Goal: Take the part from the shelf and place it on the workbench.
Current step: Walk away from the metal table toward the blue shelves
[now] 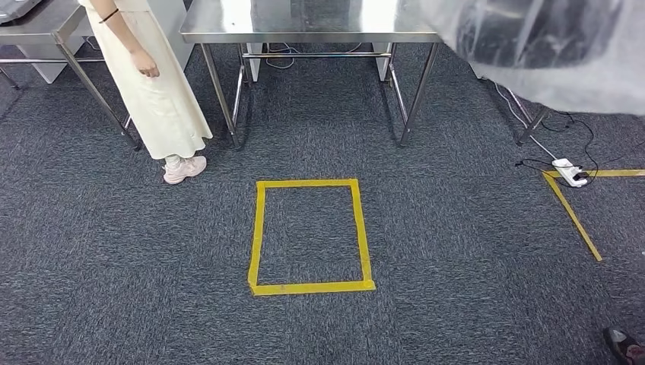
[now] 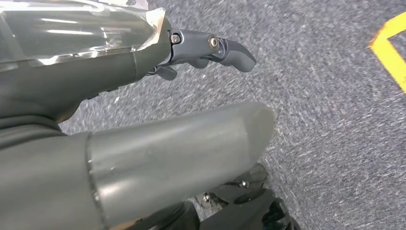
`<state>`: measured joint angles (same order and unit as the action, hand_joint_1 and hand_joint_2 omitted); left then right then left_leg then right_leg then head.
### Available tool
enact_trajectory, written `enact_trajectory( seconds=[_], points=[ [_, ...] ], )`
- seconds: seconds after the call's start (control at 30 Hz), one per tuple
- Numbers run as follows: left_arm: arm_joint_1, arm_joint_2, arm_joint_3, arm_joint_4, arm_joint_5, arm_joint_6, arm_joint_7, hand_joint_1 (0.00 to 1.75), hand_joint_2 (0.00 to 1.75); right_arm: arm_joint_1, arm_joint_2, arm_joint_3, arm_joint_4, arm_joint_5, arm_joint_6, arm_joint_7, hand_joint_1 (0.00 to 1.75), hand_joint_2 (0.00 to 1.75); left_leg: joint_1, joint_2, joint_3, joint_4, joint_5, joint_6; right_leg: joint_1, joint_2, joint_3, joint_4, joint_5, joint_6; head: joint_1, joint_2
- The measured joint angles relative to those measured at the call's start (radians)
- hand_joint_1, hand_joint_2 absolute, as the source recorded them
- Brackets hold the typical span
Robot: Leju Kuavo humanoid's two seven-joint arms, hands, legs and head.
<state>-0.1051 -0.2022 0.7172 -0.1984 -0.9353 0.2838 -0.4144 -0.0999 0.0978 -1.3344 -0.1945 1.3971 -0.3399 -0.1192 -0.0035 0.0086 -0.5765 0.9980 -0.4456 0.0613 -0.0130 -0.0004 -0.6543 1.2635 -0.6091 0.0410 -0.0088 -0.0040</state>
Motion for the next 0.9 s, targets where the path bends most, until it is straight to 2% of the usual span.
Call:
enact_trajectory(
  seconds=[0.03, 0.07, 0.1, 0.13, 0.17, 0.23, 0.3, 0.37, 0.67, 0.9],
  points=[
    [0.001, -0.001, 0.0, 0.0, 0.0, 0.0, 0.0, 0.0, 0.0, 0.001, -0.001, 0.0, 0.0, 0.0, 0.0, 0.0, 0.0, 0.0, 0.0, -0.001, 0.001, 0.001, -0.001, -0.001, 0.0, 0.0, 0.017, -0.04, 0.024, 0.009, 0.002, 0.0],
    [0.001, -0.001, 0.0, 0.0, 0.0, 0.0, 0.0, 0.0, 0.0, 0.001, -0.002, 0.0, 0.0, 0.0, 0.0, 0.0, 0.0, 0.0, 0.0, -0.003, 0.001, 0.003, -0.002, -0.003, -0.001, -0.001, 0.048, -0.108, 0.055, 0.018, 0.006, 0.0],
    [0.001, -0.002, 0.0, 0.0, 0.0, 0.0, 0.0, 0.0, 0.0, 0.0, -0.002, 0.0, 0.0, 0.0, 0.0, 0.0, 0.0, 0.0, -0.002, -0.003, 0.001, 0.007, -0.004, -0.006, -0.001, -0.001, 0.078, -0.175, 0.082, 0.02, 0.009, 0.0],
    [0.0, -0.003, 0.0, 0.0, 0.0, 0.0, 0.0, 0.0, 0.0, -0.001, -0.003, 0.0, 0.0, 0.0, 0.0, 0.001, 0.0, 0.0, -0.004, -0.004, 0.002, 0.011, -0.007, -0.01, -0.001, -0.001, 0.101, -0.228, 0.102, 0.017, 0.011, 0.0],
    [0.0, -0.003, 0.0, 0.0, 0.0, 0.0, 0.0, 0.0, 0.0, -0.002, -0.003, 0.0, 0.0, -0.001, 0.0, 0.001, 0.0, 0.0, -0.007, -0.004, 0.001, 0.014, -0.012, -0.014, -0.001, -0.001, 0.113, -0.256, 0.111, 0.01, 0.011, 0.0],
    [0.0, -0.003, 0.0, 0.0, 0.0, 0.0, 0.0, 0.0, 0.0, -0.002, -0.003, 0.0, 0.0, -0.001, 0.0, 0.001, 0.0, 0.0, -0.009, -0.005, 0.001, 0.017, -0.017, -0.008, -0.002, -0.001, 0.117, -0.264, 0.116, -0.002, 0.007, 0.0],
    [0.001, -0.004, 0.0, 0.0, 0.0, 0.0, 0.0, 0.0, 0.0, -0.002, -0.003, 0.0, 0.0, -0.001, 0.0, 0.001, 0.0, 0.0, -0.006, -0.005, 0.001, 0.017, -0.016, -0.004, -0.001, -0.001, 0.121, -0.264, 0.117, -0.006, 0.003, 0.0],
    [0.001, -0.004, 0.0, 0.0, 0.0, 0.001, 0.0, 0.0, 0.0, -0.002, -0.004, 0.0, 0.0, -0.001, 0.0, 0.001, 0.0, 0.0, -0.004, -0.005, 0.002, 0.014, -0.012, -0.011, 0.001, -0.001, 0.121, -0.264, 0.119, -0.009, 0.003, 0.0],
    [0.001, -0.004, 0.0, 0.0, -0.002, 0.004, 0.001, 0.0, 0.0, -0.003, -0.004, 0.0, 0.0, -0.001, 0.001, 0.002, 0.0, 0.0, -0.004, -0.005, 0.002, 0.011, -0.01, -0.021, 0.004, -0.001, 0.119, -0.263, 0.119, -0.012, 0.002, 0.0],
    [0.001, -0.004, 0.0, 0.0, -0.002, 0.005, 0.003, 0.0, 0.0, -0.003, -0.004, 0.003, 0.0, 0.001, 0.005, 0.01, 0.0, 0.0, -0.009, -0.005, 0.002, 0.011, -0.01, -0.021, 0.002, -0.001, 0.118, -0.263, 0.119, -0.012, 0.002, 0.0]
  ],
)
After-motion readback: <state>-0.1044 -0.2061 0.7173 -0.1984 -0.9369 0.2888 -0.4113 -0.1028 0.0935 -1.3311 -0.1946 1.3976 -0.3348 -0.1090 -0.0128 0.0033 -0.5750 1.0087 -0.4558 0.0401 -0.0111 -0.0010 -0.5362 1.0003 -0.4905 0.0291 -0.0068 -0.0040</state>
